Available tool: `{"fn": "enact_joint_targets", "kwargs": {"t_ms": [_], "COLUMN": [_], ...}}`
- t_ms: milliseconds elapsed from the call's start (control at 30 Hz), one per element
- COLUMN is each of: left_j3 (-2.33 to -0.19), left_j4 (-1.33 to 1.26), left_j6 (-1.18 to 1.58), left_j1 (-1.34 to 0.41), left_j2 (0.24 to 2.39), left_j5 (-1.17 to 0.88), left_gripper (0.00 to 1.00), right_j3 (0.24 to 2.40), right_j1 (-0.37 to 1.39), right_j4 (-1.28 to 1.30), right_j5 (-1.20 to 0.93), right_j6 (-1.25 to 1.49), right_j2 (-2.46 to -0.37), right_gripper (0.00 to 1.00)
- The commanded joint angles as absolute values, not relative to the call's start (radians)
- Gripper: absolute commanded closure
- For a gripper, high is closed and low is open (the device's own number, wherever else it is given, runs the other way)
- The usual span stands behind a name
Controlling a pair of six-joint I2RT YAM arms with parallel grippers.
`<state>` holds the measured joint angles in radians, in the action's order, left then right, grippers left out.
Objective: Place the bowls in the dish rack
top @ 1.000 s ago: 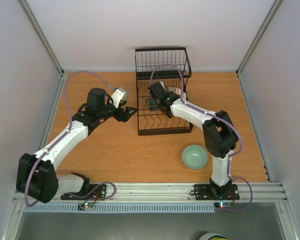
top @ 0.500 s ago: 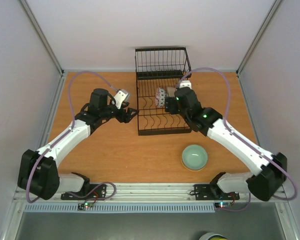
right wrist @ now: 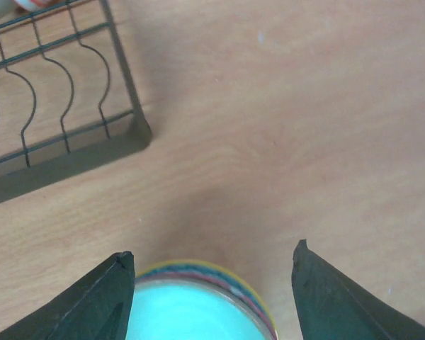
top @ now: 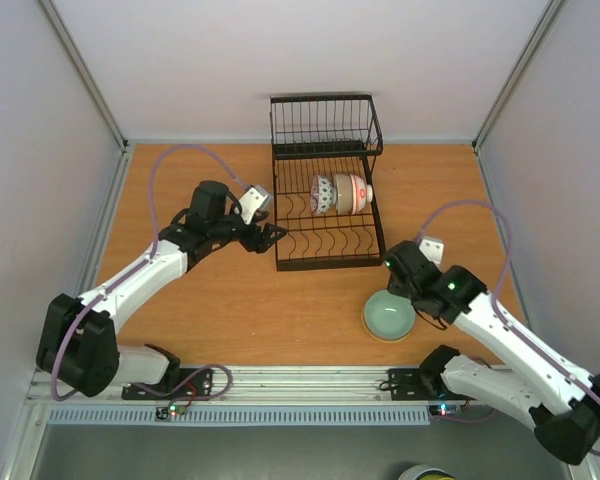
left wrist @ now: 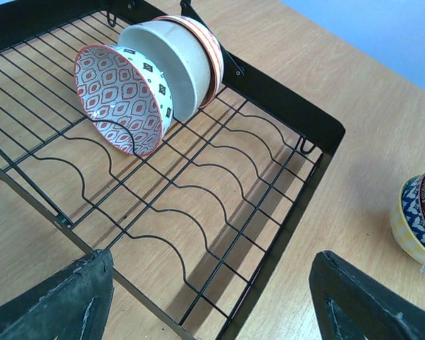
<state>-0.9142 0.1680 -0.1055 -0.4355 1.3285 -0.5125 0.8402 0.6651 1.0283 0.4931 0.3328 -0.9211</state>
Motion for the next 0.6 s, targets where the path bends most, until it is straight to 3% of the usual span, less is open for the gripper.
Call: {"fn": "enact_joint_targets", "kwargs": {"t_ms": [0,200,567], "left_j3": [-0.927,-0.935,-0.932], "left_j4": [0.143,0.145,0.142], "left_j6": [-0.124,-0.124,-0.13], "left_j1": [-0.447,-0.455,-0.46], "left_j2": [1.345,1.374,1.376], "left_j5": [-0.512,-0.518,-0.514], "left_gripper": [0.24,0.24,0.24], "right_j3": [0.798,0.725,0.622], "right_j1": [0.67,0.67,0.696], "right_j4": [1.187,1.181,1.147], "right_j5": [0.457,0.38,0.34], "right_j6": [0.499,0.544,0.6], "right_j2": [-0.802,-0.766,-0.786], "right_gripper": [0.43,0.58,0.69]}}
